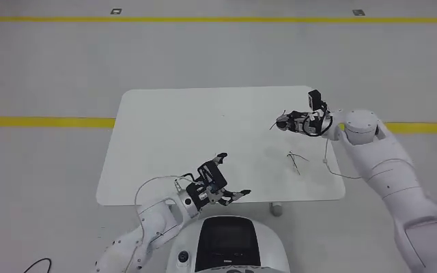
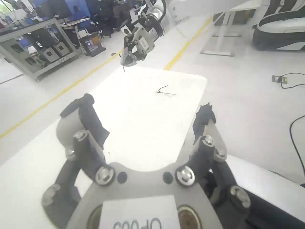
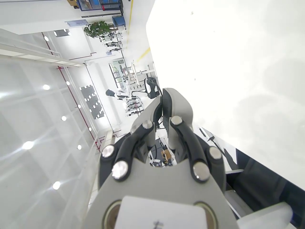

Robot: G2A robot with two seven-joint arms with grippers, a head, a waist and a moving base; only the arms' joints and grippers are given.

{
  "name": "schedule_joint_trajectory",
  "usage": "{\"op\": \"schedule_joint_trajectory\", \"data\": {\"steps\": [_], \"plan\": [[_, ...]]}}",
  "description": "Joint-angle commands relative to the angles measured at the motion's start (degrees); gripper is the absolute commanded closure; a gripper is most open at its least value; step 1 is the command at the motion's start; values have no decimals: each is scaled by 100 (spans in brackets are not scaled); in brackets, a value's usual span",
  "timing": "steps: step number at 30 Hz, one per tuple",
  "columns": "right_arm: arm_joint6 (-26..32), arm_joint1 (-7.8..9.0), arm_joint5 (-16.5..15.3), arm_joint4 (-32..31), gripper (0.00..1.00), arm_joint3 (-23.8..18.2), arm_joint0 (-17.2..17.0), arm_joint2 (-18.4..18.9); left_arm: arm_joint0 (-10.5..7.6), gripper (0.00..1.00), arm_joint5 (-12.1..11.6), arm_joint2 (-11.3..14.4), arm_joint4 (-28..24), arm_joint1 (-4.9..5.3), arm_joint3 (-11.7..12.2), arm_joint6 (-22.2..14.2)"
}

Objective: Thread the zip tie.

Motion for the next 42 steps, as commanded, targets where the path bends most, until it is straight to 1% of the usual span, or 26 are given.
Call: {"op": "schedule_joint_trajectory", "data": {"steps": [1, 2, 3, 4, 5, 6, 9, 10, 12, 13, 15, 16, 18, 19, 20, 27, 29, 31, 32, 34, 35, 36, 38, 40, 42], "plan": [[-67, -3, -18, -9, 100, -28, -29, 1, -49, 0, 2, 25, 142, 1, -15, -17], [-142, -8, -21, -10, 100, -91, -73, 7, -93, 0, -21, 67, 342, 4, -39, -62], [-149, -11, 3, 16, 100, -164, -113, 23, -175, 0, -37, 121, 696, 13, -77, -171], [-156, -11, 27, 16, 100, -205, -133, 37, -325, 0, -99, 162, 696, 41, -112, -394], [-159, -11, 56, 12, 100, -249, -154, 46, -517, 0, -161, 247, 696, 86, -160, -674], [-156, -12, 95, 2, 100, -300, -180, 57, -727, 0, -161, 414, 696, 144, -204, -926], [-125, -11, 179, -16, 100, -415, -240, 78, -1284, 0, -154, 863, 696, 293, -282, -1439], [-112, -9, 206, -28, 100, -455, -265, 93, -1499, 0, -63, 1071, 696, 352, -275, -1571], [-77, -5, 271, -23, 100, -501, -300, 122, -1846, 0, 90, 1415, 696, 439, -231, -1760], [-69, -3, 287, -27, 100, -539, -322, 144, -2065, 0, 232, 1658, 696, 493, -192, -1847], [-53, 1, 285, -24, 100, -578, -367, 178, -2384, 0, 478, 2027, 696, 565, -118, -1909], [-39, 2, 297, -27, 100, -597, -392, 193, -2569, 0, 681, 2261, 696, 611, -63, -1932], [-16, 6, 307, -60, 100, -612, -403, 219, -2815, 0, 1027, 2581, 696, 683, 13, -1975], [-45, 7, 296, -60, 100, -606, -404, 236, -2936, 0, 1271, 2769, 696, 736, 55, -1959], [-45, 7, 296, -60, 100, -606, -404, 236, -2965, 0, 1322, 2812, 696, 750, 66, -1951], [-71, 5, 286, -60, 100, -615, -416, 236, -2965, 0, 1322, 2812, 696, 750, 66, -1951], [-143, -2, 272, -72, 100, -733, -483, 236, -2968, 0, 1320, 2809, 696, 750, 79, -1949], [-147, -2, 322, -90, 100, -837, -523, 255, -3114, 0, 1252, 2821, 696, 754, 130, -2087], [-127, -3, 349, -74, 100, -883, -543, 262, -3184, 0, 1265, 2869, 696, 751, 121, -2165], [-123, -5, 385, -62, 100, -974, -589, 281, -3342, 0, 1368, 3002, 696, 731, 132, -2298], [-118, -9, 403, -37, 100, -1007, -618, 281, -3455, 0, 1384, 3086, 696, 719, 143, -2386], [-98, -16, 434, -19, 100, -1042, -646, 272, -3604, 0, 1438, 3218, 696, 699, 164, -2483], [-45, -30, 483, 9, 100, -1090, -669, 244, -3800, 0, 1580, 3442, 696, 659, 227, -2661], [-30, -35, 411, -3, 100, -1116, -672, 248, -3994, 0, 1829, 3681, 696, 623, 234, -2831], [-30, -35, 411, -3, 100, -1116, -672, 248, -4016, 0, 1857, 3713, 696, 621, 232, -2837]]}}
